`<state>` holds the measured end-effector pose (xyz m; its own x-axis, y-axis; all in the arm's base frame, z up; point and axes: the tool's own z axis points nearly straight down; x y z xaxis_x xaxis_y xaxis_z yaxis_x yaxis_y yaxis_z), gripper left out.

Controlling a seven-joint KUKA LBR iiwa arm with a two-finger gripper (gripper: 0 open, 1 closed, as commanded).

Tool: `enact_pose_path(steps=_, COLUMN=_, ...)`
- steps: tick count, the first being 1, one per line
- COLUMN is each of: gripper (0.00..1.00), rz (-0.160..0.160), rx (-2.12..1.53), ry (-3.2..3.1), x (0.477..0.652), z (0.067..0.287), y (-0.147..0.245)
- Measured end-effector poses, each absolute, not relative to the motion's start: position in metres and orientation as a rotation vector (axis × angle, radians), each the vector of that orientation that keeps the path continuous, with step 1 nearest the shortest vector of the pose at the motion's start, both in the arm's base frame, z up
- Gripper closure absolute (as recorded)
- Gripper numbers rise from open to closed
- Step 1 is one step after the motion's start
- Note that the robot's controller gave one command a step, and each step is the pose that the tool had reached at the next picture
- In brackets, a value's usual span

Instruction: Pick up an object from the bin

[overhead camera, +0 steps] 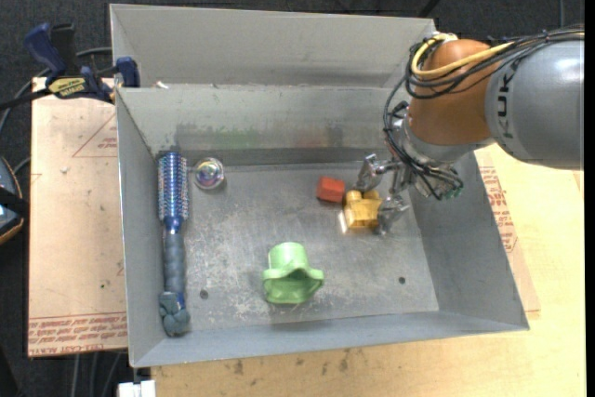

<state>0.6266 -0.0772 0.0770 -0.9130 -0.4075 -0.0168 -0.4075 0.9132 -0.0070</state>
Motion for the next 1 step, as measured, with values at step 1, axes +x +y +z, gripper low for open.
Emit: enact_pose_path(steps=1, gripper=1.00, rz=-0.009, rx=-0.967, ry=2.977, x=0.6141, z=0.2384, y=-0.1222)
